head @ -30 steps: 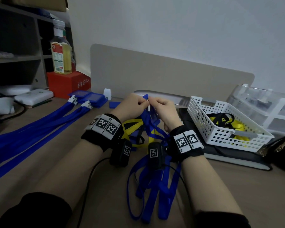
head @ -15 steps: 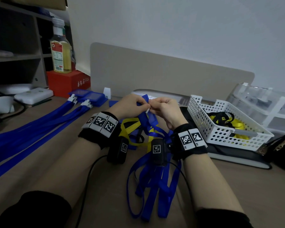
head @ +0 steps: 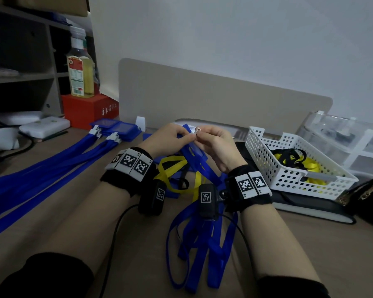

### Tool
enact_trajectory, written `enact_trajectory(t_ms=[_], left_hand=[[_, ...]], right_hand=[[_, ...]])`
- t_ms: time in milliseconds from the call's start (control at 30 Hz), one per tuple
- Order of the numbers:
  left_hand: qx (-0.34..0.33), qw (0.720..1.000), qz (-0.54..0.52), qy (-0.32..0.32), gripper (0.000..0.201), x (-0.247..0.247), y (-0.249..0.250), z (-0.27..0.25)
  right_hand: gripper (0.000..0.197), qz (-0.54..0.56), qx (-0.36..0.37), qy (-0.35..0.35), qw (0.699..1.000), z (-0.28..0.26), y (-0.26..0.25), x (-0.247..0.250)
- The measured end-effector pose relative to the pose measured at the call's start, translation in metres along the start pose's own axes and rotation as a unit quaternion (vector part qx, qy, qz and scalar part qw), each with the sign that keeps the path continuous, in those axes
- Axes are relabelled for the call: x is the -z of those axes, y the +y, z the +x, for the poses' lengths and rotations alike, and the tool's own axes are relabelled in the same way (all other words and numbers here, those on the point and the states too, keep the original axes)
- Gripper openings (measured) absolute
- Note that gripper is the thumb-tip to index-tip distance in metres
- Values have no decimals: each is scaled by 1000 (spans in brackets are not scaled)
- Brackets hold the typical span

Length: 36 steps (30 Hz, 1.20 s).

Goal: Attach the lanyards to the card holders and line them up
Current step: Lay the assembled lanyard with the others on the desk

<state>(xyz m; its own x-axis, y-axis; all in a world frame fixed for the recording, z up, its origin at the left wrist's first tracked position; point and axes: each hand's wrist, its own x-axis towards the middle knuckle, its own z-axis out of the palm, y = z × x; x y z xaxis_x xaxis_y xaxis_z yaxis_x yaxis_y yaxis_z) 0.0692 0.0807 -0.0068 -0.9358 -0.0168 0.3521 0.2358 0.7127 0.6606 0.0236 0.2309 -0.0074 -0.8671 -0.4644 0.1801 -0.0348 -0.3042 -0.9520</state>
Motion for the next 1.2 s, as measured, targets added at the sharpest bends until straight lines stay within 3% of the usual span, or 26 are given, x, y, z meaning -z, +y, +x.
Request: enact_trajectory(t_ms=[300, 600, 767, 867, 1000, 1100, 1200], left_hand=[[-14, 1000, 27, 2, 29, -1, 3, 0], [-12, 1000, 10, 6, 29, -2, 8, -1], [35, 999, -4, 8, 39, 0, 9, -1], [95, 989, -77, 89, 40, 5, 7, 2], [93, 946, -200, 236, 12, 15, 5, 3], [99, 919, -269, 270, 18, 19, 8, 4], [111, 910, -308, 253, 18, 18, 10, 3]], right_hand=[[8, -74, 9, 28, 997, -1, 1, 0], [2, -63, 11, 78, 995, 0, 2, -3], [8, -104, 36, 100, 989, 2, 5, -4], [22, -113, 72, 153, 979, 7, 7, -2], [22, -175, 111, 178, 962, 10, 11, 4], [20, -195, 120, 175, 958, 13, 14, 5], [18, -195, 129, 162, 959, 16, 15, 5]])
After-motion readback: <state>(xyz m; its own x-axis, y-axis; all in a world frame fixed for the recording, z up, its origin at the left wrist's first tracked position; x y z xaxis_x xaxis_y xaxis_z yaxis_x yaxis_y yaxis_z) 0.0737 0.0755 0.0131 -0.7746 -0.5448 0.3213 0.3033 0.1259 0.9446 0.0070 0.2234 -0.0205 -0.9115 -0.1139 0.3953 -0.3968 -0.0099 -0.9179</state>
